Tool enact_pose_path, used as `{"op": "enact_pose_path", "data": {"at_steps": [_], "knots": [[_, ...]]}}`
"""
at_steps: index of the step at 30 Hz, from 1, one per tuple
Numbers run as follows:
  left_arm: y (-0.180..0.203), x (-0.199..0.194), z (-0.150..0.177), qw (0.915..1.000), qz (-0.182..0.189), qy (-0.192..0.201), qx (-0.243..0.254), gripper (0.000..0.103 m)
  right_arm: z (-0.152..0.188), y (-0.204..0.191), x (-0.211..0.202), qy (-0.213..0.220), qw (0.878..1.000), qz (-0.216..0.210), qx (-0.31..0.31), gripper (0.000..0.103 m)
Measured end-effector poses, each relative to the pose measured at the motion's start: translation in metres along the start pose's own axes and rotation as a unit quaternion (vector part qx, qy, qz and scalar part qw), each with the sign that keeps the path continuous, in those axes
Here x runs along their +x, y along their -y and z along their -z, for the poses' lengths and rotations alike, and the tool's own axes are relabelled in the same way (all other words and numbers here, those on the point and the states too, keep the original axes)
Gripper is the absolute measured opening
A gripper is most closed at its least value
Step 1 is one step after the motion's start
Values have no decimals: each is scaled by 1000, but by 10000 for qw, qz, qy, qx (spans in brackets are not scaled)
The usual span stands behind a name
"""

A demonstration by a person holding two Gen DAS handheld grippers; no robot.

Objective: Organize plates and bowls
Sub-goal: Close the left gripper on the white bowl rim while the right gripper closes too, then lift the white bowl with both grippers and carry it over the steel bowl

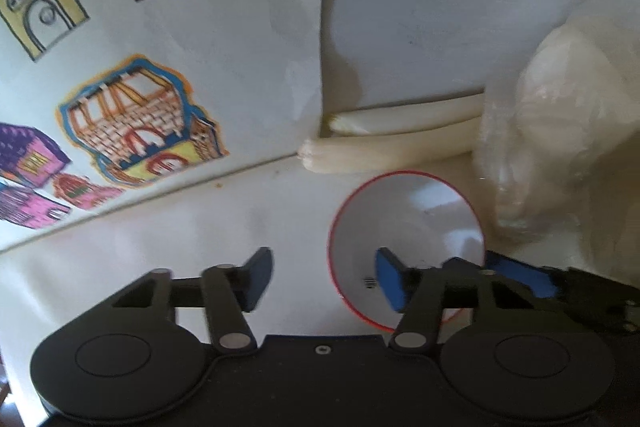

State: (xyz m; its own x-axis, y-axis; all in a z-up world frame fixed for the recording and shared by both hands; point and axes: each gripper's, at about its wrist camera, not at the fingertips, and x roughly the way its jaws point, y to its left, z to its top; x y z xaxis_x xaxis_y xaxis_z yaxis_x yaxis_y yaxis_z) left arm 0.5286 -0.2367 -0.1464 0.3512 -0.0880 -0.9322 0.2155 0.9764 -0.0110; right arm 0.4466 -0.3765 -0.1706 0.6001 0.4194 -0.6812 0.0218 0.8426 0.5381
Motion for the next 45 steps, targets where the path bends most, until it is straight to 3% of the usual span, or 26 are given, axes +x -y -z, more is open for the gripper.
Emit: {"op": "enact_pose_path", "data": {"at_steps": [5,13,29,45], "knots": [[6,6,3,9996,235,-46,-131,26,-2,0,2,-63,9999,-148,-13,22],[8,9,14,9982,468,-24,-361,11,-3,1,1,-123,9998,-119,-97,18],[21,-15,55,9958,815,209,-362,11,18,10,-45,138,9999,2,-78,17],[24,-80,113,9895,1329,564,-55,11,64,12,-115,618,9975,345,-77,17]]}}
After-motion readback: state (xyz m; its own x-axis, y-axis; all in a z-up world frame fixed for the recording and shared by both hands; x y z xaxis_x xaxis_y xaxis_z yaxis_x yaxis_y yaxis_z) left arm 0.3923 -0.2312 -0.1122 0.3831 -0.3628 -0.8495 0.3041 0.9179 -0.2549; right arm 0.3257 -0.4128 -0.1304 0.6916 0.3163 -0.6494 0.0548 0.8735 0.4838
